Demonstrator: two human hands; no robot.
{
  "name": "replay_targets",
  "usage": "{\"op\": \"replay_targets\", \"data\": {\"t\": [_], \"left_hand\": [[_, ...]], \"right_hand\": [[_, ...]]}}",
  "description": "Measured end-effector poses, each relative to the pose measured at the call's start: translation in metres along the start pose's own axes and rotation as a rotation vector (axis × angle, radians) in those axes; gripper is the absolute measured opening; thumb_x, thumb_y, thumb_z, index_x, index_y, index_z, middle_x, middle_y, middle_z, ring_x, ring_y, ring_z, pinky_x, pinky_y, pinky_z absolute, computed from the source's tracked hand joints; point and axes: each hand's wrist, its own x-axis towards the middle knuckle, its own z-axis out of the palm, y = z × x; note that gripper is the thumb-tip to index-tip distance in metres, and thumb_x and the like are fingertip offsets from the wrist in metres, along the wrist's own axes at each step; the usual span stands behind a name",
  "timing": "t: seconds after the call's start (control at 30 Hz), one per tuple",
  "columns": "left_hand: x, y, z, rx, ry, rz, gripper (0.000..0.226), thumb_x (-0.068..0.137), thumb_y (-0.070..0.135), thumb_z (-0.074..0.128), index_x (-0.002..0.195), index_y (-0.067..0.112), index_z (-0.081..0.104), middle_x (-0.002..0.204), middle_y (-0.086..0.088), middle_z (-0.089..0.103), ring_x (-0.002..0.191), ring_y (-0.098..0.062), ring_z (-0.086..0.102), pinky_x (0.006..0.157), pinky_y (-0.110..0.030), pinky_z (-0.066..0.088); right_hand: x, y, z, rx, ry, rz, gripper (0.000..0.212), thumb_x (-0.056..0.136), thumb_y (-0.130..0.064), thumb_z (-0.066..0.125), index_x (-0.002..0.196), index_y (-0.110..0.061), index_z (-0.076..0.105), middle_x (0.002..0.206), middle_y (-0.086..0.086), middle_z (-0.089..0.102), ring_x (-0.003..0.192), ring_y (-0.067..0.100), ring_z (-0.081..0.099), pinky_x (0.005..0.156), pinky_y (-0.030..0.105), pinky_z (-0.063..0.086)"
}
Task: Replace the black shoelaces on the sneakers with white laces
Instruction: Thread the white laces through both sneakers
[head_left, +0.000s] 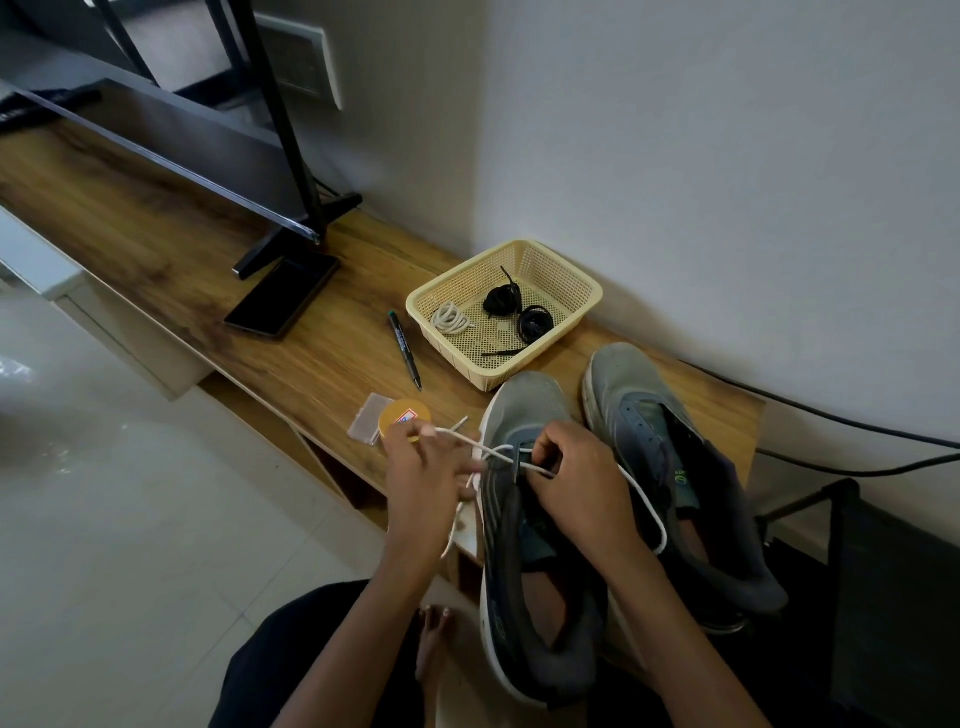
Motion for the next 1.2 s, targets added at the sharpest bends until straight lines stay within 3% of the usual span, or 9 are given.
{"op": "replay_targets", "data": {"t": [0.17,0.3,0.4,0.47,0.57,0.67,0.83,1.03,1.2], "left_hand": [[-0.001,0.01,0.0,-0.138,0.014,0.045,0.019,0.102,0.014,0.034,0.092,0.02,0.049,0.068,0.0,0.062,0.06,-0.005,0.061,0.057,-0.02,0.052],[-0.001,0.002,0.002,0.312,-0.19,0.261,0.016,0.099,0.019,0.044,0.093,0.027,0.057,0.073,0.009,0.057,0.063,0.002,0.053,0.06,-0.01,0.041],[0.001,-0.006,0.002,0.602,-0.262,0.429,0.01,0.092,0.022,0.059,0.095,0.019,0.068,0.078,0.017,0.06,0.071,0.011,0.054,0.062,-0.003,0.038],[0.003,-0.009,0.002,0.692,-0.231,0.54,0.009,0.086,0.019,0.067,0.091,0.017,0.073,0.077,0.016,0.064,0.068,0.012,0.054,0.062,-0.003,0.037],[0.01,-0.013,0.001,0.759,-0.238,0.584,0.009,0.084,0.021,0.069,0.091,0.019,0.074,0.087,0.009,0.072,0.073,0.004,0.057,0.072,-0.017,0.046],[0.011,-0.014,0.001,0.82,-0.222,0.569,0.009,0.087,0.026,0.065,0.091,0.021,0.071,0.09,0.012,0.064,0.085,-0.005,0.056,0.078,-0.032,0.046],[0.008,-0.014,0.001,0.94,-0.09,0.495,0.015,0.092,0.031,0.053,0.095,0.024,0.066,0.127,0.009,0.043,0.124,-0.014,0.025,0.104,-0.041,0.019],[0.022,-0.004,-0.021,0.796,0.271,0.293,0.018,0.096,0.026,0.047,0.105,0.018,0.06,0.133,-0.005,0.044,0.131,-0.025,0.028,0.106,-0.044,0.02],[0.013,-0.001,-0.01,0.673,0.098,0.436,0.021,0.09,0.031,0.058,0.11,0.028,0.064,0.14,0.003,0.041,0.134,-0.014,0.019,0.109,-0.052,0.025]], "right_hand": [[0.002,-0.006,-0.014,-0.001,-0.1,-0.003,0.013,0.077,-0.016,0.071,0.081,-0.018,0.059,0.083,-0.006,0.056,0.077,0.011,0.052,0.067,0.025,0.047],[0.006,-0.007,-0.053,0.203,-0.07,0.058,0.012,0.079,-0.01,0.071,0.078,-0.019,0.064,0.077,-0.011,0.06,0.07,-0.002,0.053,0.059,0.0,0.039],[0.008,-0.002,-0.074,0.176,0.021,0.073,0.01,0.079,-0.008,0.07,0.072,-0.015,0.068,0.075,-0.01,0.063,0.069,-0.001,0.054,0.057,0.004,0.038],[0.006,-0.002,-0.076,0.09,-0.073,0.061,0.011,0.08,-0.013,0.071,0.071,-0.018,0.068,0.074,-0.011,0.061,0.07,0.002,0.053,0.061,0.009,0.037],[0.001,-0.007,-0.069,-0.123,-0.272,0.022,0.024,0.08,-0.038,0.069,0.064,-0.028,0.055,0.077,-0.015,0.052,0.087,0.01,0.049,0.085,0.029,0.037],[-0.004,-0.013,-0.057,-0.411,-0.332,0.001,0.032,0.075,-0.059,0.062,0.065,-0.031,0.05,0.091,-0.012,0.046,0.102,0.014,0.037,0.088,0.036,0.026],[-0.008,-0.016,-0.05,-0.535,-0.266,0.013,0.026,0.074,-0.052,0.063,0.077,-0.026,0.065,0.1,-0.01,0.05,0.105,0.018,0.035,0.087,0.037,0.024],[-0.006,-0.016,-0.05,-0.544,-0.255,0.046,0.023,0.075,-0.047,0.064,0.077,-0.024,0.067,0.094,-0.01,0.054,0.103,0.018,0.037,0.085,0.037,0.024],[-0.005,-0.014,-0.052,-0.514,-0.263,0.051,0.026,0.074,-0.049,0.066,0.074,-0.024,0.067,0.093,-0.011,0.055,0.104,0.017,0.038,0.086,0.037,0.024]]}}
